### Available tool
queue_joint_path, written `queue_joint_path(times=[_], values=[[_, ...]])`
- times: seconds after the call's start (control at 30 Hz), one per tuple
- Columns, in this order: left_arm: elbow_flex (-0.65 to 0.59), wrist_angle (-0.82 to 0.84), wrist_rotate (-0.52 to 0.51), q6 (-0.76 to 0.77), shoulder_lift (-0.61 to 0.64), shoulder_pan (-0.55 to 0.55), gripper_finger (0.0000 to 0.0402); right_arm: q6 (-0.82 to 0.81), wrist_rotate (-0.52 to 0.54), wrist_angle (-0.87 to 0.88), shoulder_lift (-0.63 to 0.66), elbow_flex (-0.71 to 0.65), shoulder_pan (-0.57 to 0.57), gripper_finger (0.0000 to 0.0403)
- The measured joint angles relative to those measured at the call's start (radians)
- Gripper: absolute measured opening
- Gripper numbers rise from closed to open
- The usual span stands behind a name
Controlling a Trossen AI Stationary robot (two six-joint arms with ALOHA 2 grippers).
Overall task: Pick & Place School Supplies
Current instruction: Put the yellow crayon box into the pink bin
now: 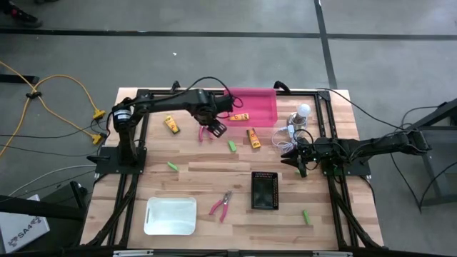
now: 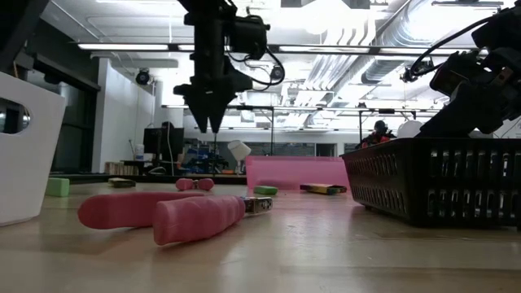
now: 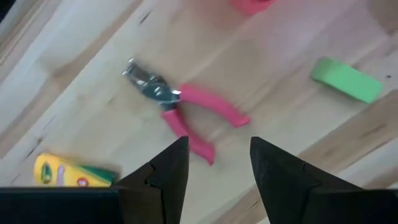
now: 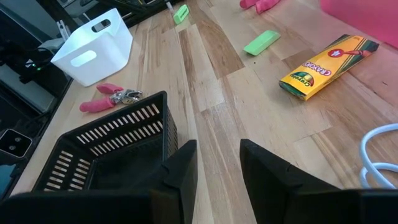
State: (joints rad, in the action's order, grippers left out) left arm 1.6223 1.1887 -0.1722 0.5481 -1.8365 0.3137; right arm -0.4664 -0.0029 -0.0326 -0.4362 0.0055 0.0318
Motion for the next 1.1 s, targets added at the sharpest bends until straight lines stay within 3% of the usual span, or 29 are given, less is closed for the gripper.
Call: queue_joint_path(times=[0.2,0.57,1.1], values=[[-0.075,-0.009,-0.054,0.082,0.094,-0.010,0.0163,0.000,0.000,0.000,0.000,0.000,0.000,0.0110],[-0.421,-0.075,-0.069,0.281,0.350,-0.024,0.0163,0.000,0.000,0.001,-0.001,0.000,0.000,0.0110],[-0.761,-0.200,-0.095,0.278,0.654,-0.013,0.0163,0.000,0.000,0.000,-0.001,0.000,0.000,0.0110]])
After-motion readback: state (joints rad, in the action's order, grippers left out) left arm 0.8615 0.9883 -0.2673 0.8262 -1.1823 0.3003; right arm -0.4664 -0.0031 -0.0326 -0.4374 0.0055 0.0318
